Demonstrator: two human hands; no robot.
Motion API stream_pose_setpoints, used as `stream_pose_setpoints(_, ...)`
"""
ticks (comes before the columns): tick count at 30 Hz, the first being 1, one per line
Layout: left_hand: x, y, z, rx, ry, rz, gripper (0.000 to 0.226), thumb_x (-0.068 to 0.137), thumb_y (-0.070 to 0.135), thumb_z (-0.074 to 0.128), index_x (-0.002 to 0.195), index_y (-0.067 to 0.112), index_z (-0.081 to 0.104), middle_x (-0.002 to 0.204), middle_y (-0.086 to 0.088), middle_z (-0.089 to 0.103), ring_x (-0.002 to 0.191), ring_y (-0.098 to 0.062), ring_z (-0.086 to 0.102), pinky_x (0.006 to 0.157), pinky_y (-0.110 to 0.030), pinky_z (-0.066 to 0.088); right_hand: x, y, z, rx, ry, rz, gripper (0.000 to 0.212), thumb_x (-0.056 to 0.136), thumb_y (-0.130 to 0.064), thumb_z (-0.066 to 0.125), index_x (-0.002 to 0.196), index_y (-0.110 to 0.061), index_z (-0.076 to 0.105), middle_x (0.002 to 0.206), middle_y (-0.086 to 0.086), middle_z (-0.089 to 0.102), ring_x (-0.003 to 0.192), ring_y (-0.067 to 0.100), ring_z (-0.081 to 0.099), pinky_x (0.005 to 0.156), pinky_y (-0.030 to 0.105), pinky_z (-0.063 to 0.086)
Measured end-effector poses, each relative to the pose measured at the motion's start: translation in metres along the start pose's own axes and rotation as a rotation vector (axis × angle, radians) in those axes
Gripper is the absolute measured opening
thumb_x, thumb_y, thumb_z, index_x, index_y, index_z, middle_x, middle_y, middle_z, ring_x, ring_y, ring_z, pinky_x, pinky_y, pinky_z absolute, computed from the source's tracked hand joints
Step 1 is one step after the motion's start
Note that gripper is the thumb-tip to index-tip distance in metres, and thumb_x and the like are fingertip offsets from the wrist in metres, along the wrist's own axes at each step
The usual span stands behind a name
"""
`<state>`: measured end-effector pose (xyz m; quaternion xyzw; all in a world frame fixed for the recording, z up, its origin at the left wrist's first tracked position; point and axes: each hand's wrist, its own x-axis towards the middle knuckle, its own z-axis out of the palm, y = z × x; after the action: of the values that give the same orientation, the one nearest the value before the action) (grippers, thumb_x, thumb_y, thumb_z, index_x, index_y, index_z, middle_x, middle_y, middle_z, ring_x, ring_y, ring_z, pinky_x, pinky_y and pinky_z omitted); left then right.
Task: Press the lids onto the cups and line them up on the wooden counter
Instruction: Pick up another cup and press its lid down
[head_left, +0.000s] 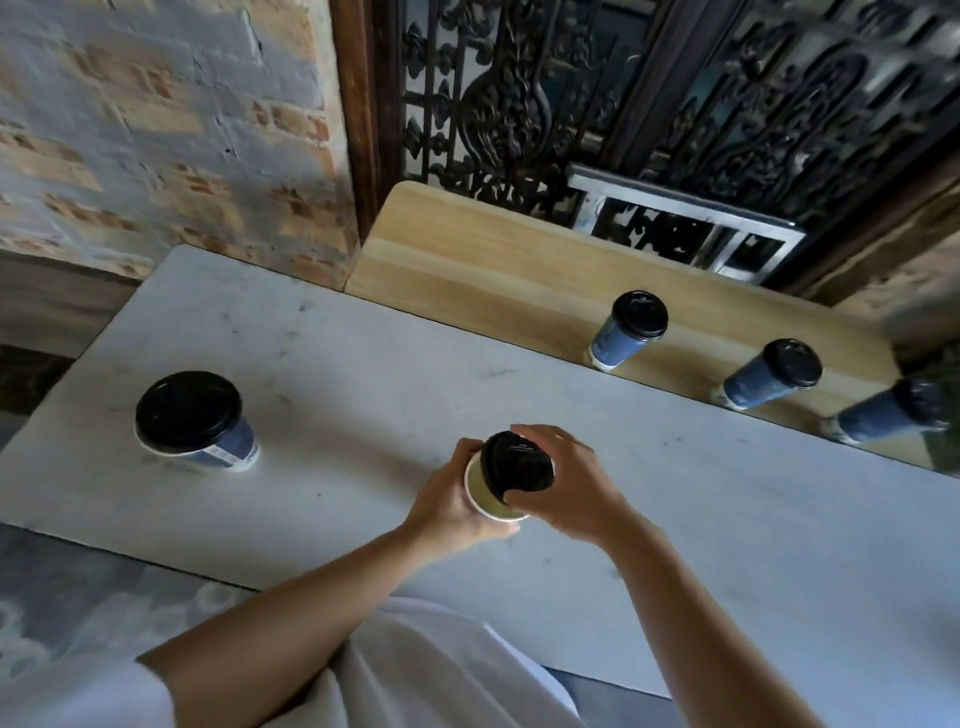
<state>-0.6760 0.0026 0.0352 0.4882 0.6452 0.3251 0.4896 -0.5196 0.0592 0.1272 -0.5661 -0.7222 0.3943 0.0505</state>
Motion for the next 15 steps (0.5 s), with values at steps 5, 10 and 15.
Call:
stream_pose_setpoints(5,0.0,0.001,0.007,0.025,-0.01,0.043,0.08,0.051,0.034,0.095,0.114,0.035,0.046,0.101,0.014,0.068,0.09,-0.002,0.066,0.073,-0.032,0.057,-0.008,-0.009,-0.026,-0.032,0.13,-0.07,0.08,0.068,-0.017,0.083,0.142,-0.025,0.054,0.142,-0.009,0.052,0.127,0.012,0.049,0.105,0.023,0.04)
stream_pose_setpoints(10,-0.002,0.001,0.007,-0.019,-0.027,0.046,0.081,0.051,0.037,0.093,0.116,0.039,0.044,0.102,0.015,0.069,0.091,-0.002,0.067,0.074,-0.026,0.056,-0.016,-0.02,-0.015,-0.15,0.13,-0.12,0.078,0.07,-0.021,0.078,0.142,-0.029,0.051,0.144,-0.014,0.048,0.126,0.013,0.045,0.098,0.024,0.041)
stream_pose_setpoints(15,-0.004,0.0,0.006,-0.085,-0.073,0.032,0.069,0.057,0.033,0.083,0.114,0.041,0.045,0.096,0.018,0.069,0.089,-0.006,0.068,0.071,-0.029,0.056,-0.022,-0.004,0.024,-0.2,-0.066,-0.099,0.079,0.072,-0.018,0.07,0.144,-0.034,0.043,0.142,-0.018,0.044,0.121,0.018,0.043,0.093,0.029,0.048)
